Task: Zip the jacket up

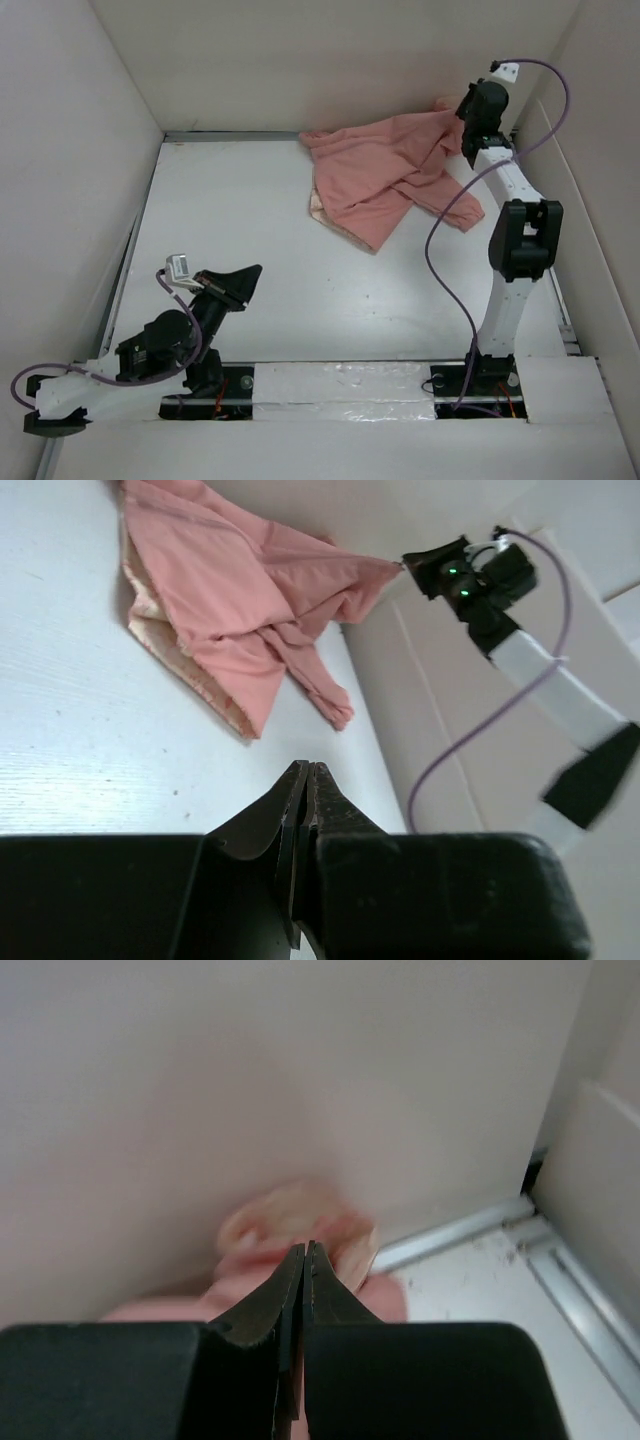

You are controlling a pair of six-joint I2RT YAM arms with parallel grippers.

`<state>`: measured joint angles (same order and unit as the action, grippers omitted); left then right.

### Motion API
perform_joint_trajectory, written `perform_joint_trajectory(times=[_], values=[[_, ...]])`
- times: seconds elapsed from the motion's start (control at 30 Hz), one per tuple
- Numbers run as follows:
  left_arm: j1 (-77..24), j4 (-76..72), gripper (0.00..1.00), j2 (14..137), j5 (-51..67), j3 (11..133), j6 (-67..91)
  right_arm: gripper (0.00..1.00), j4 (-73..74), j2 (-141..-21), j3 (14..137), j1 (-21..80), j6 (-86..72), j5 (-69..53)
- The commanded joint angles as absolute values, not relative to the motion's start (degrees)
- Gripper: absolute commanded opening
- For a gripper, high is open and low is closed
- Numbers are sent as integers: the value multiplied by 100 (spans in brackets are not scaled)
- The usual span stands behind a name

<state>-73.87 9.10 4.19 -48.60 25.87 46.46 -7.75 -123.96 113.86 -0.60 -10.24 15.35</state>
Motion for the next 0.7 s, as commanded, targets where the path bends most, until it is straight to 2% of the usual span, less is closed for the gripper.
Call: perform_joint_trajectory(times=[0.0,0.1,0.17,0.2,0.23,0.27,0.3,0.33,0.37,0.4,0.53,0.6,0.63,0.67], values=[[-7409,450,0,912,-5089,2759,4272,0,-2547,-10936,9971,939,-1458,975],[-7409,308,2,1351,-5343,2978,4183,0,-2987,-9969,8564,1379,-1792,1177],[-7409,325,13,1590,-5537,3111,4192,0,-3243,-9547,8001,1503,-2021,1064],[-7409,343,24,1843,-5572,3233,4184,2,-3182,-9206,7633,1503,-2152,863],[-7409,343,30,1976,-5616,3295,4157,6,-2921,-9046,7472,1503,-2380,757],[-7409,351,37,2125,-5634,3348,4105,17,-2753,-8887,7323,1503,-2443,695],[-7409,317,49,2440,-5625,3401,4070,51,-2560,-8546,7078,1503,-2504,799],[-7409,273,54,2600,-5590,3488,4026,71,-2070,-8378,6997,1503,-2540,913],[-7409,220,58,2776,-5590,3498,3956,100,-1848,-8228,6944,1503,-2505,992],[-7409,63,66,3117,-5572,3507,3929,100,-1663,-8070,6891,1451,-2444,984],[-7120,-596,80,3927,-4767,3717,3552,100,-1214,-6711,6522,1590,-2128,1116],[-6375,-808,84,4409,-4108,3814,3463,100,-1204,-6146,6145,1660,-2066,1265],[-6024,-887,84,4543,-3113,3901,3489,100,-1152,-5865,6022,1661,-2048,1248],[-5290,-1010,85,4735,-2624,3894,3524,100,-1134,-5384,5786,1661,-2022,1196]])
